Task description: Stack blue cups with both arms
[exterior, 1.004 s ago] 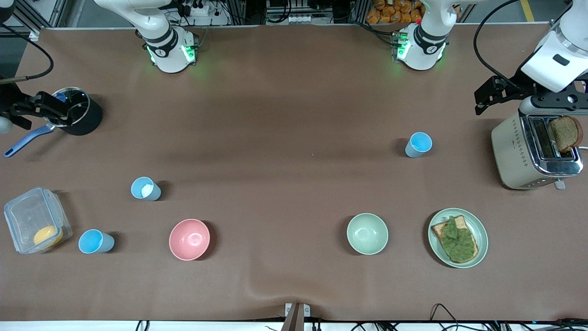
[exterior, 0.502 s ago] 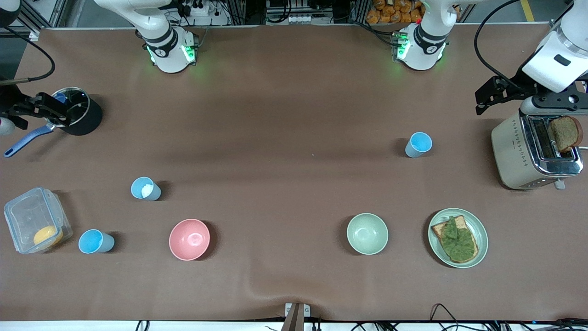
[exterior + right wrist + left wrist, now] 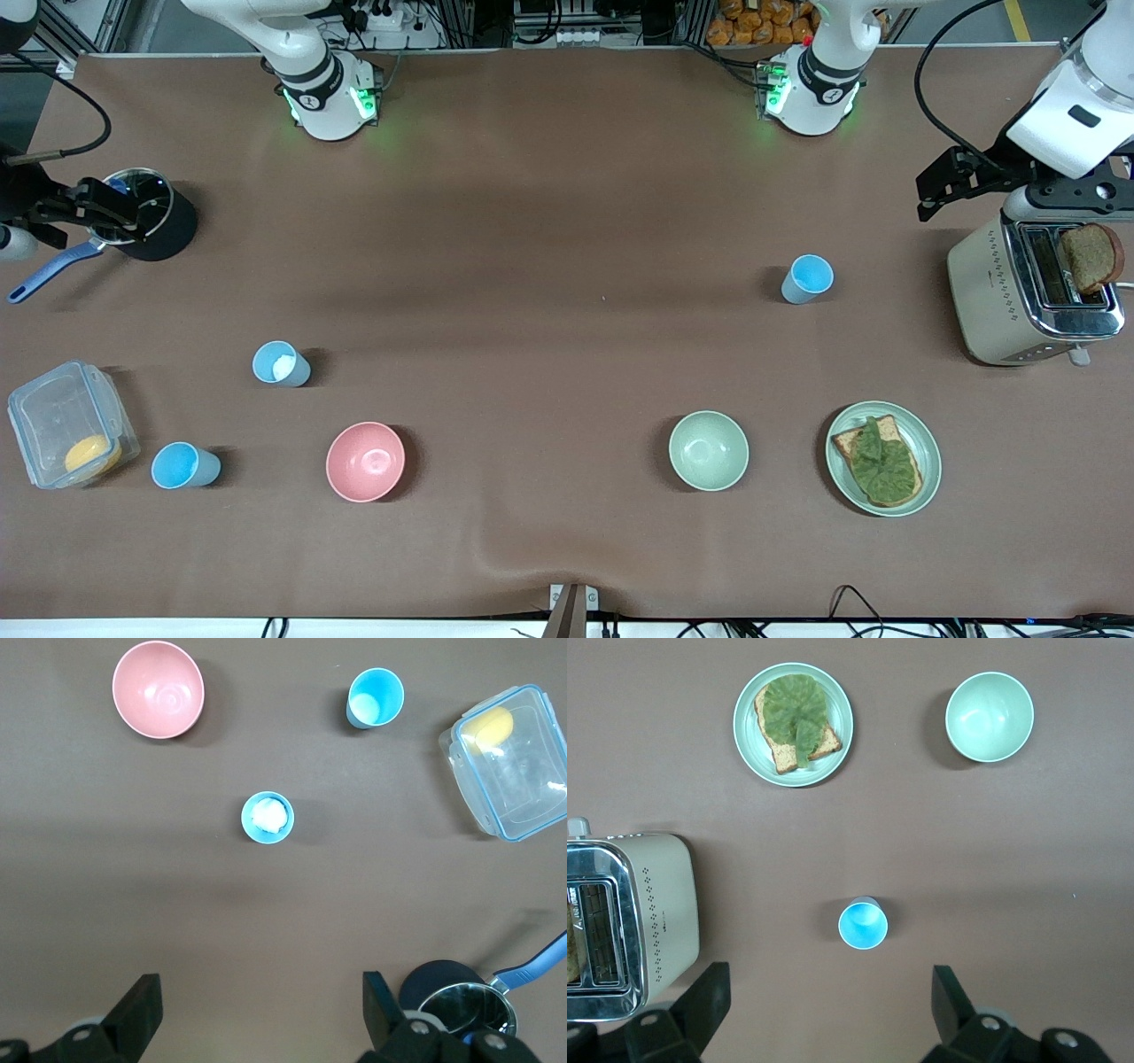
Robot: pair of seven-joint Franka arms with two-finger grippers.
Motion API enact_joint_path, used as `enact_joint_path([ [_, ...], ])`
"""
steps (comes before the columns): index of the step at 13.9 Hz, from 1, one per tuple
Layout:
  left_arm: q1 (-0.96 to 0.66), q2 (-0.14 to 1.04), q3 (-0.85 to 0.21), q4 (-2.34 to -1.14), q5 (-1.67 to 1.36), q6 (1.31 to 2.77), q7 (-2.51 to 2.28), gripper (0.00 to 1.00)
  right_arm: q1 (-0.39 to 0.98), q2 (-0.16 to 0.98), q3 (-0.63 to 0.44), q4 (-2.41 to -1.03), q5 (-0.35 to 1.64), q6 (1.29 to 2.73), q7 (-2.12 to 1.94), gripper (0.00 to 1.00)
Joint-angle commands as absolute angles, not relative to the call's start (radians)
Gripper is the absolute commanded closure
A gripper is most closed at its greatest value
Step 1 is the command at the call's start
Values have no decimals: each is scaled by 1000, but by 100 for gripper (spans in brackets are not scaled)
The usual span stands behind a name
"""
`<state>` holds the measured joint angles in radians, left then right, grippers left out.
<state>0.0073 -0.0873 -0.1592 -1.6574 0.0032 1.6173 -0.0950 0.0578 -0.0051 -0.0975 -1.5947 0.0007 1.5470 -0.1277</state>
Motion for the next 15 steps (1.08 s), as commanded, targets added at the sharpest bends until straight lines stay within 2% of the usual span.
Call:
enact_joint_path([
  [1,14,-81,-166,-1637,9,1598,-109,0,43,-17,-89,-1612,20,1543,-143,0],
  [12,14,-80,-166,-1637,9,1597,-109,0,52,-15,-87,-1612,20,1551,-135,0],
  [15,14,-80,-166,-1637,9,1597,-109,0,72,14,-86,-1634,20,1601,-129,0],
])
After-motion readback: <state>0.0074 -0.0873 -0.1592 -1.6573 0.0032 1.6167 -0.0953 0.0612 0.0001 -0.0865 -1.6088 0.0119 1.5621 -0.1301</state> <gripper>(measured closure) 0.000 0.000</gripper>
